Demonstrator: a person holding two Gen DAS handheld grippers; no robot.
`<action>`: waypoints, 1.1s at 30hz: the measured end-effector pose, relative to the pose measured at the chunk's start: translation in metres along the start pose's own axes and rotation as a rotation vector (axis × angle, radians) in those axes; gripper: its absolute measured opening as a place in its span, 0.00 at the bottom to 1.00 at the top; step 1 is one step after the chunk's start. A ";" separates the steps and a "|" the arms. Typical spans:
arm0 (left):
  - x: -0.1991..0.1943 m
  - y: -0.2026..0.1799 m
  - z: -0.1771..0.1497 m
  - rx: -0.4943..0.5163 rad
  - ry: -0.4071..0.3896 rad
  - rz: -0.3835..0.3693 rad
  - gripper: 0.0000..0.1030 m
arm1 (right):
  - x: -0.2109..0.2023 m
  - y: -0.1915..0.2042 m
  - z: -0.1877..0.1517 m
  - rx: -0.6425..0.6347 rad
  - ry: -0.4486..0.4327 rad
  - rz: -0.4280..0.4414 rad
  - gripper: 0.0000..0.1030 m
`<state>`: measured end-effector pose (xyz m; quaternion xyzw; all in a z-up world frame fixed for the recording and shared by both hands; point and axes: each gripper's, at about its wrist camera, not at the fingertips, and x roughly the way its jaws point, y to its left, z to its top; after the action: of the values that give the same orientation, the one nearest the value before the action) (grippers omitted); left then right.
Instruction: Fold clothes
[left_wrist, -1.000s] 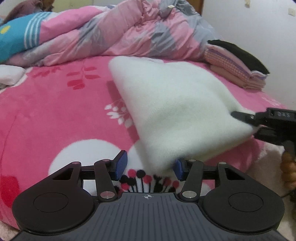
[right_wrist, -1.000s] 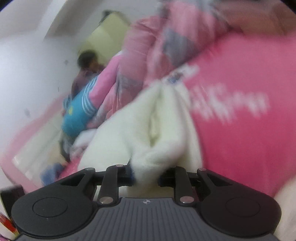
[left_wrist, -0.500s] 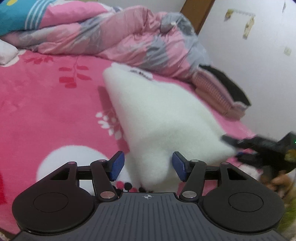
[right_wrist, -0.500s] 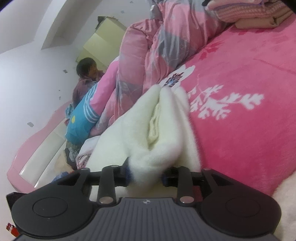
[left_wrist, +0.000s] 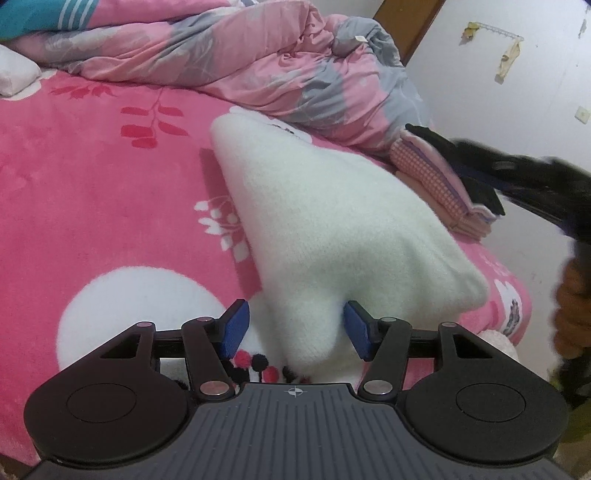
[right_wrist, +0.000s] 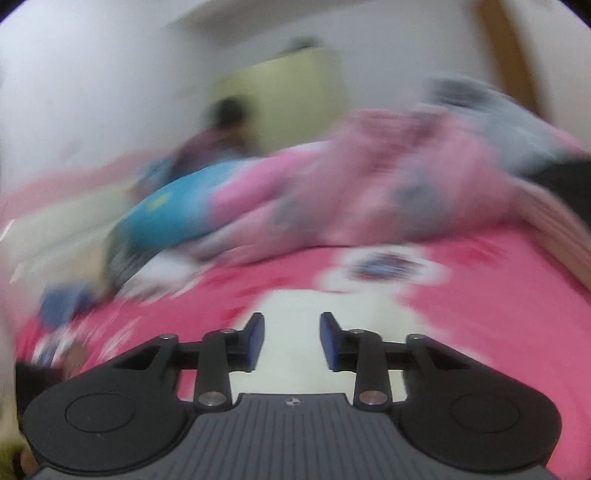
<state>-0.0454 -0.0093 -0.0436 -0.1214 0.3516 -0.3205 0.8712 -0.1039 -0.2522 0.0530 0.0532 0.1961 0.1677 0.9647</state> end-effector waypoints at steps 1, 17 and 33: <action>0.000 0.001 -0.001 0.000 -0.004 -0.004 0.55 | 0.018 0.012 -0.004 -0.066 0.036 -0.011 0.25; 0.000 0.021 -0.012 -0.031 -0.038 -0.119 0.53 | 0.136 0.033 -0.014 -0.366 0.248 -0.178 0.25; 0.000 0.030 -0.016 -0.037 -0.057 -0.190 0.53 | 0.223 0.009 0.017 -0.245 0.377 -0.147 0.24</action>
<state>-0.0425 0.0142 -0.0688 -0.1792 0.3193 -0.3917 0.8441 0.0932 -0.1674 -0.0098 -0.1109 0.3544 0.1262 0.9199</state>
